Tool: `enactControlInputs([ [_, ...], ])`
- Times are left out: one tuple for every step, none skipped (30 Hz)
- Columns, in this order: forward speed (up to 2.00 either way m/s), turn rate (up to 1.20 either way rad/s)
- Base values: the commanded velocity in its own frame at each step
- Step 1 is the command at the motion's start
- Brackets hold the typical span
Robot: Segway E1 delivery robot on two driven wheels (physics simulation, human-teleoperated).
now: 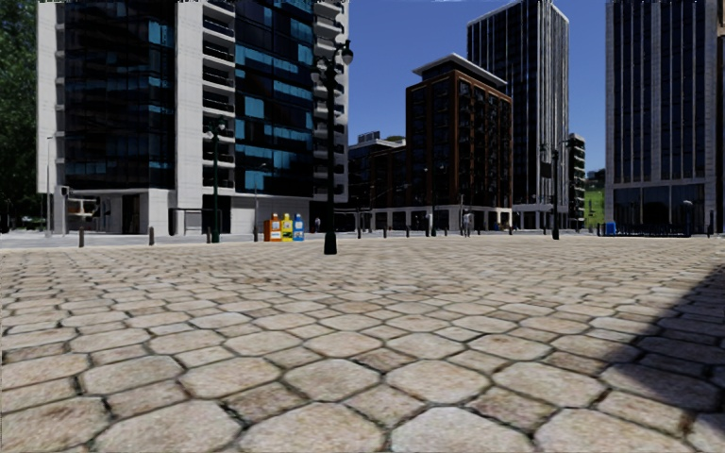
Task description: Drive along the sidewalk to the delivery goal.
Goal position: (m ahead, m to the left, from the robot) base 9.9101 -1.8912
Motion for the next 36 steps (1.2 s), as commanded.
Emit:
enactControlInputs([
  [2.00,-0.43],
  [2.00,-0.43],
  [2.00,-0.43],
  [2.00,-0.41],
  [2.00,0.00],
  [2.00,0.00],
  [2.00,0.00],
  [2.00,0.00],
  [2.00,0.00],
  [2.00,0.00],
  [2.00,0.00],
  [2.00,0.00],
  [2.00,0.00],
  [2.00,0.00],
  [2.00,0.00],
  [2.00,0.00],
  [2.00,0.00],
  [2.00,0.00],
  [2.00,0.00],
  [2.00,0.00],
  [2.00,0.00],
  [2.00,0.00],
  [2.00,0.00],
  [2.00,0.00],
  [2.00,0.00],
  [2.00,0.00],
  [2.00,0.00],
  [2.00,0.00],
  [2.00,0.00],
  [2.00,-0.05],
  [2.00,-0.05],
  [2.00,-0.09],
  [2.00,-0.12],
  [2.00,-0.13],
  [2.00,-0.14],
  [2.00,-0.16],
])
